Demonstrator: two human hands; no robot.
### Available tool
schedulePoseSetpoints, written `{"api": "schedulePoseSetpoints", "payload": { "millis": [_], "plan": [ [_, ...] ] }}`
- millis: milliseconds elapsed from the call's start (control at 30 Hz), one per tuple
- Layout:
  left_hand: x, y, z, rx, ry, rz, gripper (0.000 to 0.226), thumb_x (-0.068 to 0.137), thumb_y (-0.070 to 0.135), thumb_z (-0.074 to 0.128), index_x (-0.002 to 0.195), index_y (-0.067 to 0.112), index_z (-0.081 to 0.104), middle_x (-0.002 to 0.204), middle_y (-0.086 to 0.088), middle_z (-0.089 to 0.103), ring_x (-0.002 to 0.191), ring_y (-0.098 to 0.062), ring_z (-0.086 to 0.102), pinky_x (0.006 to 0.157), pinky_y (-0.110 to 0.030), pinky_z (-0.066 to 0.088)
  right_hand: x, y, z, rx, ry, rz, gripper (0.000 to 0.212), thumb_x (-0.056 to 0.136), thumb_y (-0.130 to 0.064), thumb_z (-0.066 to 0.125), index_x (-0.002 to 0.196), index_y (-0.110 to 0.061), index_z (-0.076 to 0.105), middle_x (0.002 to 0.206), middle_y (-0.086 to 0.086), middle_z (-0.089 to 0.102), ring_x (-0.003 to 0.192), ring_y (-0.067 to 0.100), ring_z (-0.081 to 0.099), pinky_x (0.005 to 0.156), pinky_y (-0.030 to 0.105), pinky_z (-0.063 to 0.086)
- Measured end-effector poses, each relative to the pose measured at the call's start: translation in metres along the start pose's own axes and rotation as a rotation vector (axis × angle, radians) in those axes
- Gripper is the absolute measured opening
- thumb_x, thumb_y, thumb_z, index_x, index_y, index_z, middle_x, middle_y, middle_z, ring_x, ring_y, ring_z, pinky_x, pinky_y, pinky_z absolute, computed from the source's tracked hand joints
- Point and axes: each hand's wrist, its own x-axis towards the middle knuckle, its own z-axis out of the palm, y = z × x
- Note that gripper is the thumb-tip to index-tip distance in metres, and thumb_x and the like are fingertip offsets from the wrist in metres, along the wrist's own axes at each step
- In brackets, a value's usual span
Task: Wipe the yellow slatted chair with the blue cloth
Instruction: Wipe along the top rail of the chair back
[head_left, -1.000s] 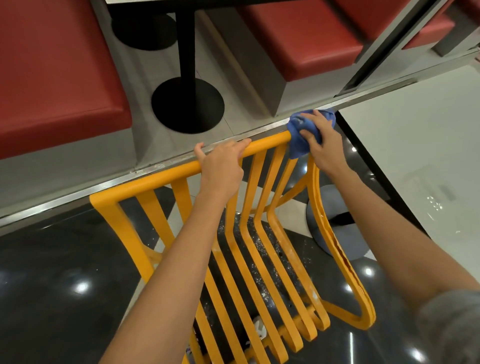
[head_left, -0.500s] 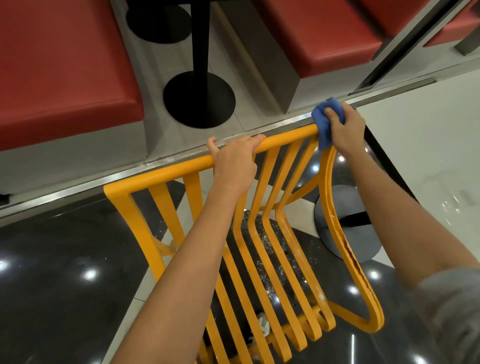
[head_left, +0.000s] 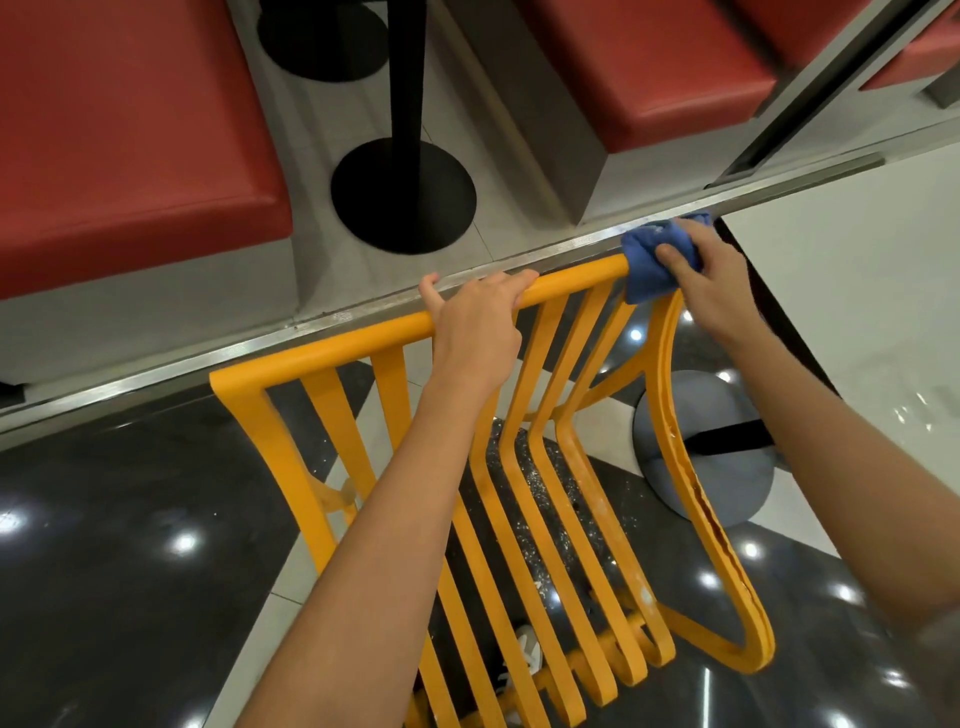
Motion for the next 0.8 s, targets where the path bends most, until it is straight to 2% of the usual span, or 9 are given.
{"api": "schedulePoseSetpoints", "payload": {
  "millis": [67,167,300,367,500,600,700,733,800],
  "plan": [
    [0.000,0.001,0.000,-0.007,-0.005,-0.004,0.047,0.099,0.010,0.054,0.140,0.033,0.050,0.125,0.006,0.064,0.119,-0.017,0.056,0.118,-0.051,0.008,0.004,0.004,-0.002,-0.012,0.067,0.009,0.021,0.099,-0.019,0.052,0.113,-0.007,0.063,0.102,0.003,0.060,0.090,0.001,0.056,0.077,0.005,0.040],
    [0.000,0.001,0.000,0.002,-0.007,-0.007,0.047,0.099,0.011,0.054,0.140,0.033,0.050,0.124,0.006,0.064,0.119,-0.016,0.056,0.119,-0.052,0.009,0.034,-0.002,0.002,-0.137,0.008,0.094,0.024,0.098,-0.027,0.052,0.089,-0.006,0.061,0.082,0.009,0.057,0.079,0.020,0.051,0.066,0.026,0.036],
    [-0.001,0.001,0.000,0.002,-0.008,-0.001,0.047,0.099,0.012,0.054,0.140,0.034,0.049,0.125,0.006,0.064,0.120,-0.017,0.056,0.119,-0.052,0.009,0.026,-0.001,-0.007,-0.137,-0.149,-0.014,0.029,0.099,-0.027,0.051,0.101,-0.002,0.064,0.089,0.015,0.061,0.084,0.025,0.054,0.076,0.035,0.040],
    [0.000,0.001,0.000,0.004,-0.009,0.006,0.047,0.099,0.012,0.053,0.140,0.033,0.049,0.127,0.006,0.063,0.121,-0.017,0.055,0.118,-0.052,0.008,0.023,0.007,-0.018,-0.097,-0.127,-0.006,0.030,0.099,-0.028,0.050,0.110,-0.004,0.065,0.097,0.013,0.063,0.092,0.022,0.054,0.080,0.033,0.041],
    [0.000,0.000,0.000,0.018,-0.014,0.002,0.047,0.099,0.011,0.052,0.141,0.034,0.048,0.126,0.006,0.063,0.121,-0.017,0.055,0.119,-0.053,0.009,0.046,0.003,-0.017,-0.057,-0.076,0.260,0.018,0.099,-0.026,0.053,0.101,-0.013,0.064,0.092,0.009,0.056,0.088,0.019,0.049,0.064,0.025,0.037],
    [0.000,-0.001,0.002,0.021,-0.003,0.013,0.048,0.099,0.010,0.052,0.141,0.033,0.049,0.125,0.006,0.063,0.120,-0.017,0.055,0.118,-0.052,0.009,0.039,0.004,-0.013,-0.008,-0.152,0.156,0.021,0.097,-0.021,0.056,0.102,-0.004,0.066,0.087,0.009,0.059,0.082,0.014,0.053,0.066,0.021,0.038],
    [0.001,-0.001,0.001,0.026,-0.011,0.017,0.048,0.099,0.011,0.052,0.141,0.034,0.048,0.127,0.007,0.063,0.120,-0.016,0.055,0.119,-0.052,0.009,0.034,0.012,-0.017,0.126,-0.048,0.201,0.020,0.092,-0.029,0.054,0.097,-0.011,0.062,0.081,0.002,0.059,0.069,-0.008,0.055,0.066,0.014,0.040],
    [0.001,-0.001,0.001,0.025,-0.010,0.016,0.048,0.099,0.011,0.052,0.141,0.034,0.049,0.127,0.008,0.063,0.120,-0.016,0.055,0.119,-0.052,0.009,0.036,0.013,-0.015,0.125,0.004,0.223,0.022,0.091,-0.031,0.053,0.097,-0.012,0.062,0.084,0.004,0.059,0.071,-0.006,0.054,0.065,0.012,0.039],
    [0.000,-0.001,0.001,0.026,-0.005,0.013,0.048,0.099,0.011,0.052,0.141,0.034,0.049,0.126,0.008,0.063,0.119,-0.016,0.055,0.118,-0.052,0.009,0.036,0.013,-0.006,0.080,0.037,0.204,0.026,0.094,-0.026,0.054,0.103,-0.005,0.065,0.092,0.007,0.059,0.081,0.010,0.054,0.067,0.008,0.038]
  ]
}}
